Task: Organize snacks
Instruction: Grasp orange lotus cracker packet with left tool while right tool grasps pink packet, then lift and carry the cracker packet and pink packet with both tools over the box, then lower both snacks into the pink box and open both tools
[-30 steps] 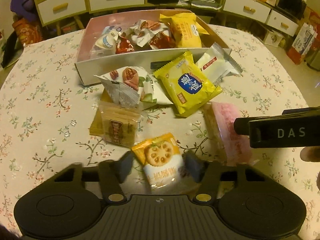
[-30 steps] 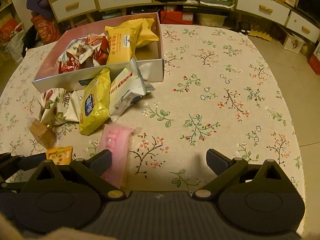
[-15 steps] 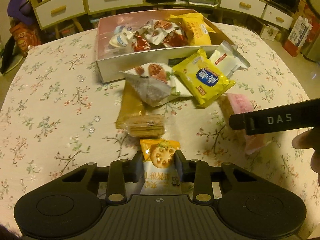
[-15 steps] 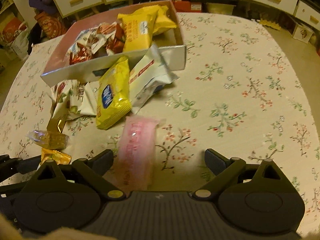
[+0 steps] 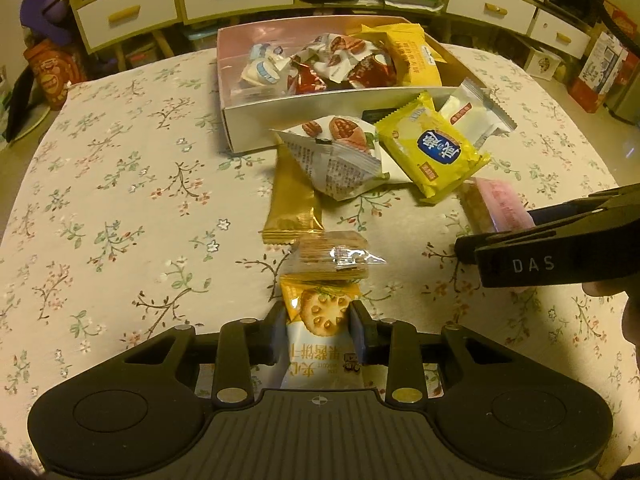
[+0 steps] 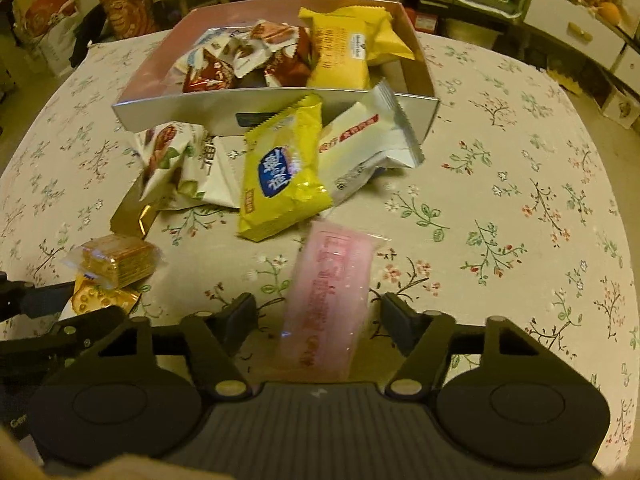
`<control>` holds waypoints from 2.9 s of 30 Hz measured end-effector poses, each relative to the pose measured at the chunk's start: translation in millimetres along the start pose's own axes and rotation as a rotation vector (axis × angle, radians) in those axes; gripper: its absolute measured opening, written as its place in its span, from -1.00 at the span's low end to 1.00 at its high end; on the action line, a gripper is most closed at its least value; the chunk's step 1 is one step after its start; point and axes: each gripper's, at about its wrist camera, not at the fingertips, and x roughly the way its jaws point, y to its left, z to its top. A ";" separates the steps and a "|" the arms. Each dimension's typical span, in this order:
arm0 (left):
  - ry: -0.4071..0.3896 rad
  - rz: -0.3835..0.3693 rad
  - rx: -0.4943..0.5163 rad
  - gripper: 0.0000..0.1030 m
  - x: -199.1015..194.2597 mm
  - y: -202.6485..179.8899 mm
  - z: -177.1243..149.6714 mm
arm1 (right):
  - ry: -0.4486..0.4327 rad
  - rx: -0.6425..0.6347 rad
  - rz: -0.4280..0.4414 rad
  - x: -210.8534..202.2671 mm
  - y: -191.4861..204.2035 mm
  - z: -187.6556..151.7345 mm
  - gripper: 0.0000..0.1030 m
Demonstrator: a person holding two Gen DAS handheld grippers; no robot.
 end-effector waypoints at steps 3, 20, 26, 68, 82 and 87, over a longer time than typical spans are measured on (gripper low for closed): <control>0.000 -0.002 -0.005 -0.42 -0.6 2.4 0.3 | -0.002 -0.018 0.006 -1.9 2.8 0.6 -0.05; -0.015 -0.024 -0.039 -0.61 -8.2 11.0 6.0 | -0.025 -0.047 0.029 -18.3 3.5 -3.4 -0.43; -0.012 -0.036 -0.052 -0.65 -9.1 16.7 6.4 | -0.039 -0.037 0.051 -25.6 0.5 -3.7 -0.43; -0.180 -0.188 -0.063 -0.82 -64.8 26.3 49.8 | -0.145 0.094 0.198 -59.7 -24.2 36.0 -0.44; -0.250 -0.090 -0.074 -0.81 -10.4 40.8 136.1 | -0.202 0.017 0.140 -34.7 -15.6 125.0 -0.44; -0.246 -0.092 -0.078 -0.80 15.5 50.6 151.3 | -0.218 0.000 0.090 -16.5 -18.9 150.2 -0.44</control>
